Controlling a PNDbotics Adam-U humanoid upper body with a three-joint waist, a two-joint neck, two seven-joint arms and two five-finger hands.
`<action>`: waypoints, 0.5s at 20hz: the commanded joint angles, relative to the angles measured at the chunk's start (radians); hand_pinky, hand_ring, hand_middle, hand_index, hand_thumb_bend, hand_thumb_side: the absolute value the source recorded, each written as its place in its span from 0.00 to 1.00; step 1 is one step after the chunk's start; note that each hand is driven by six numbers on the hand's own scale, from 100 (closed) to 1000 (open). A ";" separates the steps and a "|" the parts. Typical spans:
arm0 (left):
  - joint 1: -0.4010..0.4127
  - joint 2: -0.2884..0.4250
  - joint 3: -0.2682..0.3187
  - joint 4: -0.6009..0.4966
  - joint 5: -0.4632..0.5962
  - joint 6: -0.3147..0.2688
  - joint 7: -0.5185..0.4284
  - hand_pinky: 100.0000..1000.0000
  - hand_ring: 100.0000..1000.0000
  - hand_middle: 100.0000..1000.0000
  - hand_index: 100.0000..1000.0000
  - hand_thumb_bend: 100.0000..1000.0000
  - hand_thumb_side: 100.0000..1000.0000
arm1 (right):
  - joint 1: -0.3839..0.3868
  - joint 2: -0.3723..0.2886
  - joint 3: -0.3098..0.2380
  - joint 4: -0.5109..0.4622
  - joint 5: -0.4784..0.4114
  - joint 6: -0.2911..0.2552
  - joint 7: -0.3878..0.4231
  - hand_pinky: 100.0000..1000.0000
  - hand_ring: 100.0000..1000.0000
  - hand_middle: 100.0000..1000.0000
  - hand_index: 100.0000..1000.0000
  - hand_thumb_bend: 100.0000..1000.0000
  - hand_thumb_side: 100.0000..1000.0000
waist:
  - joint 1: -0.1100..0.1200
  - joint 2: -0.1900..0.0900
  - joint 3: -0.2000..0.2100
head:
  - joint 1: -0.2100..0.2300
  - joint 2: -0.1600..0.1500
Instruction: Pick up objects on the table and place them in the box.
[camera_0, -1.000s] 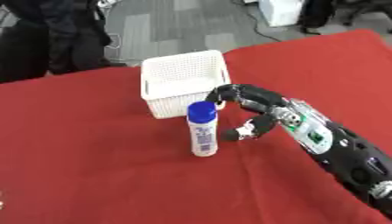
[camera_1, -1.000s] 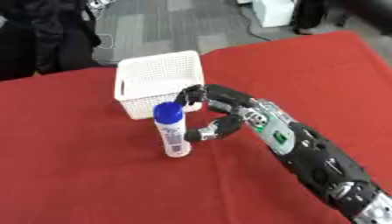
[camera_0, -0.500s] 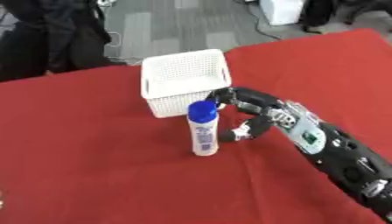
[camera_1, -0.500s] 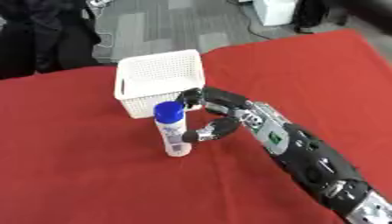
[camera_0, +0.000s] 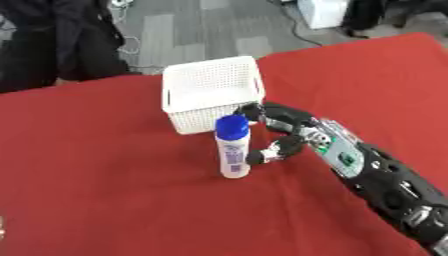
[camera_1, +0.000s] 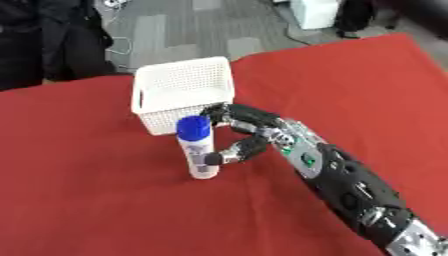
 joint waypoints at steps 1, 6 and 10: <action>-0.014 0.007 0.005 -0.019 0.004 -0.002 0.000 0.64 0.62 0.72 0.82 0.40 1.00 | -0.025 0.006 -0.007 -0.003 0.009 -0.006 -0.004 0.66 0.71 0.71 0.85 0.76 1.00 | 0.000 -0.009 0.002 | -0.007 -0.003; -0.014 0.006 0.004 -0.019 0.004 -0.002 0.000 0.64 0.61 0.72 0.82 0.40 1.00 | -0.030 0.020 -0.003 0.006 0.008 -0.006 -0.005 0.66 0.70 0.71 0.85 0.75 1.00 | 0.000 -0.009 0.003 | -0.007 -0.003; -0.015 0.006 0.005 -0.019 0.004 -0.002 0.000 0.64 0.61 0.72 0.82 0.40 1.00 | -0.032 0.030 -0.001 0.012 0.004 -0.006 0.001 0.66 0.70 0.71 0.86 0.76 1.00 | -0.001 -0.009 0.004 | -0.005 -0.003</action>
